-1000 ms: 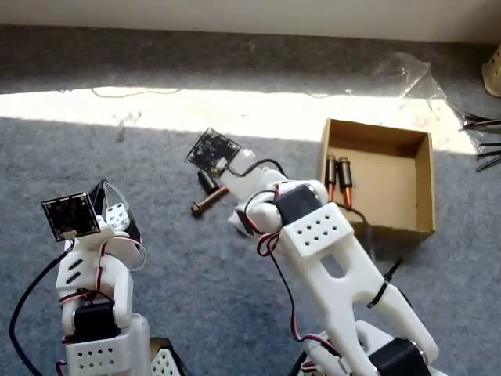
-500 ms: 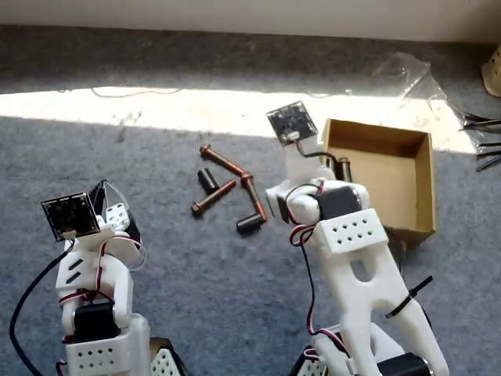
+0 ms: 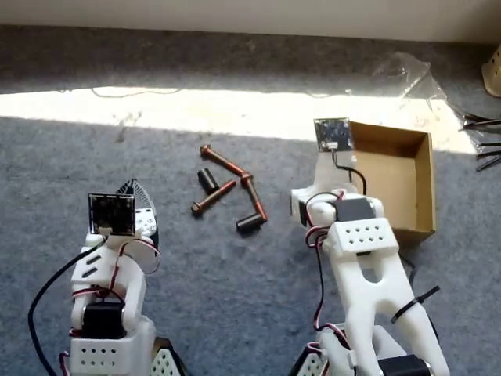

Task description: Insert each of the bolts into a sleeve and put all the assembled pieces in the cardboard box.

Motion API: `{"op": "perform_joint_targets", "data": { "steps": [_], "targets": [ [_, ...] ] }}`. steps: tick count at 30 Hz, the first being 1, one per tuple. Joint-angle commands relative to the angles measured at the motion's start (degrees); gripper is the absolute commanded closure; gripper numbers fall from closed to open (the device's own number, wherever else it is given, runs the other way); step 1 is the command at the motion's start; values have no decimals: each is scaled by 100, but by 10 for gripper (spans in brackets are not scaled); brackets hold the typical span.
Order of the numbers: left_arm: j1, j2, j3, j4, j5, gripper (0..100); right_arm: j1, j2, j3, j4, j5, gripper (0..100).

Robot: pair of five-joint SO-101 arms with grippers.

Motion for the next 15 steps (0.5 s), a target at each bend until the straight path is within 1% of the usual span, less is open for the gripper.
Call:
{"op": "perform_joint_targets", "data": {
  "steps": [1, 6, 11, 15],
  "targets": [
    [391, -57, -145, -176, -220, 986, 66, -207, 22, -198, -62, 994],
    [567, -40, -207, -369, -220, 986, 66, -207, 40, -198, -62, 994],
    [1068, -31, -453, -352, -246, 986, 66, -207, 40, -198, -62, 994],
    [1393, -31, -655, -343, -580, 986, 75, -207, 48, -198, -62, 994]
  ]
}}
